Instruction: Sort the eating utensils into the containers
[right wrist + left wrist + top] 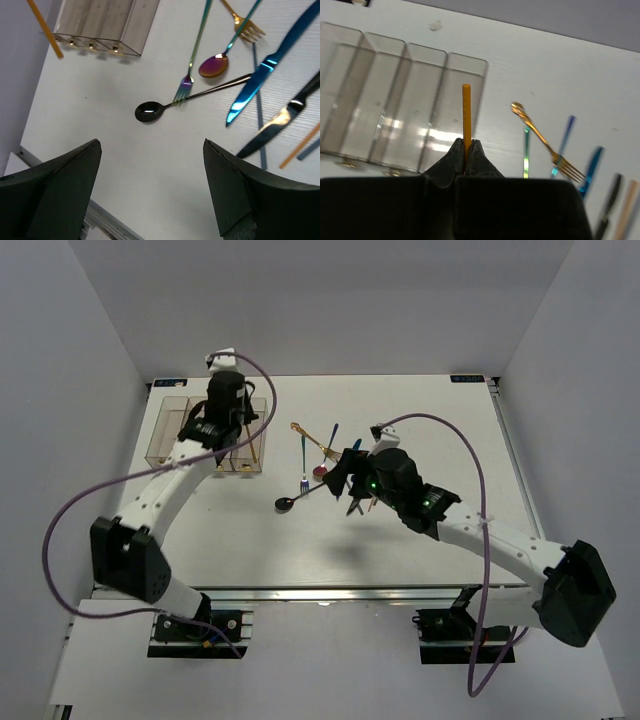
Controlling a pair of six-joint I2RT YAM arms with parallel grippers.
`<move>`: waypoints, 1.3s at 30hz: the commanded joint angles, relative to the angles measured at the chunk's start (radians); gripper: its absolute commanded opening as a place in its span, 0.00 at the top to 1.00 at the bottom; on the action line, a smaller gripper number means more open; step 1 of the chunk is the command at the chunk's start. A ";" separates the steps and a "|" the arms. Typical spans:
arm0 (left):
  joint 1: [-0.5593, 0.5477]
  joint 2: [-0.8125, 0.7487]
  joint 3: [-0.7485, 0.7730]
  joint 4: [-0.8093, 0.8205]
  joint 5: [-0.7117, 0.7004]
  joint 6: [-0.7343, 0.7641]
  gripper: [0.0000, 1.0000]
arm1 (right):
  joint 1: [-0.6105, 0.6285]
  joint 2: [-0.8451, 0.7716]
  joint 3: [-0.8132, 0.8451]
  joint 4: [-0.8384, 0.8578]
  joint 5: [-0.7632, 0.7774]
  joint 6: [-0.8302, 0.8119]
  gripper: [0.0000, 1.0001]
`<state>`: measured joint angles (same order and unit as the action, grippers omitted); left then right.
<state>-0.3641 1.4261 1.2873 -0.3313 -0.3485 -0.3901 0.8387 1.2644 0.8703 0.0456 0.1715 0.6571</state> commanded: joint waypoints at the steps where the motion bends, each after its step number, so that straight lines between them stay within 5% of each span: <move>1: 0.036 0.163 0.150 -0.086 -0.179 0.255 1.00 | -0.003 -0.081 -0.030 -0.058 0.100 -0.030 0.13; 6: 0.051 0.414 0.338 0.035 -0.198 0.423 1.00 | -0.004 -0.177 -0.054 -0.162 0.138 -0.089 0.13; 15: 0.093 0.628 0.445 0.130 -0.053 0.364 0.96 | -0.006 -0.295 -0.120 -0.191 0.174 -0.123 0.12; 17: 0.093 0.651 0.460 0.110 -0.043 0.344 0.88 | -0.006 -0.293 -0.120 -0.199 0.181 -0.126 0.11; 20: 0.093 0.642 0.410 0.121 -0.018 0.307 0.59 | -0.007 -0.274 -0.116 -0.197 0.187 -0.132 0.11; 22: 0.093 0.585 0.364 0.153 -0.006 0.271 0.39 | -0.012 -0.237 -0.093 -0.204 0.203 -0.125 0.11; 25: 0.093 0.504 0.300 0.166 -0.012 0.235 0.21 | -0.026 -0.159 -0.032 -0.251 0.209 -0.110 0.11; 28: 0.093 0.444 0.317 0.076 -0.068 0.189 0.18 | -0.053 -0.067 0.025 -0.318 0.232 -0.076 0.11; 33: 0.090 0.131 0.232 -0.072 -0.127 -0.004 0.12 | -0.174 0.146 0.154 -0.430 0.207 -0.007 0.14; 39: 0.085 -0.298 -0.143 -0.072 -0.060 -0.029 0.02 | -0.219 0.369 0.278 -0.484 0.310 0.015 0.42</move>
<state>-0.2726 1.2453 1.2732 -0.3428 -0.4294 -0.3687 0.6193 1.5669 1.0805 -0.3729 0.4137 0.6395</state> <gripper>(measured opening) 0.979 0.596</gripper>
